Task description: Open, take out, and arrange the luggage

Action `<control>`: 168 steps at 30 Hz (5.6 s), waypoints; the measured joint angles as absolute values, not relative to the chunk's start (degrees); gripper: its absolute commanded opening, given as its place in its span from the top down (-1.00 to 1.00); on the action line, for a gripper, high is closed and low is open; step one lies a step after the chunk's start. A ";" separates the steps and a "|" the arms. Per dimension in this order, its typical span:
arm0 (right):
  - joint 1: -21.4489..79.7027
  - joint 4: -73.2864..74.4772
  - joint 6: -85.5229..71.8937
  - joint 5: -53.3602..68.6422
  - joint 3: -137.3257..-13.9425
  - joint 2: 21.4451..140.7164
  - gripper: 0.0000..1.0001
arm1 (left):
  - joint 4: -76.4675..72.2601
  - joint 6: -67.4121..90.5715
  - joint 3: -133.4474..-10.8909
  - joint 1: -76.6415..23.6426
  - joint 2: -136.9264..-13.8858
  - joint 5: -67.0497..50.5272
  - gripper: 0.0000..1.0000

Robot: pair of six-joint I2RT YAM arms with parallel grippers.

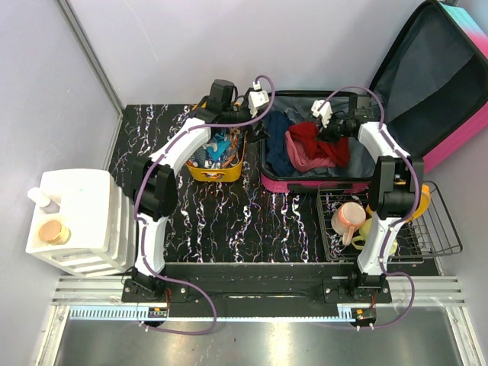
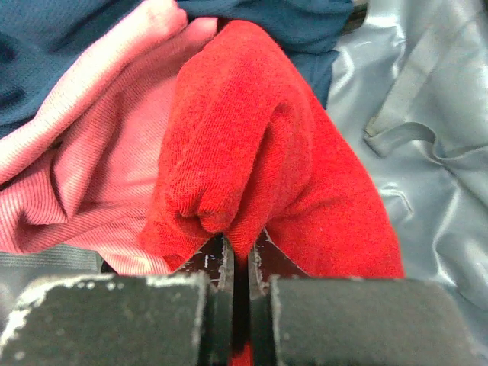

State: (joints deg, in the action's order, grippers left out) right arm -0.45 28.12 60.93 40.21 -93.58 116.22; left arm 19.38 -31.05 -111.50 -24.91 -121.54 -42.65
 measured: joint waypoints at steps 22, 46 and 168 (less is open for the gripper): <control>-2.61 24.29 52.71 48.10 -94.19 105.32 1.00 | 9.89 -39.38 -112.03 -24.91 -121.54 -43.57 -0.98; 8.86 19.29 44.97 54.54 -94.19 100.07 1.00 | 0.23 -54.78 -98.80 -30.68 -110.96 -43.00 0.74; 7.60 44.36 29.10 58.04 -96.88 104.64 1.00 | 0.43 -56.71 -94.80 -33.74 -118.15 -54.41 -0.73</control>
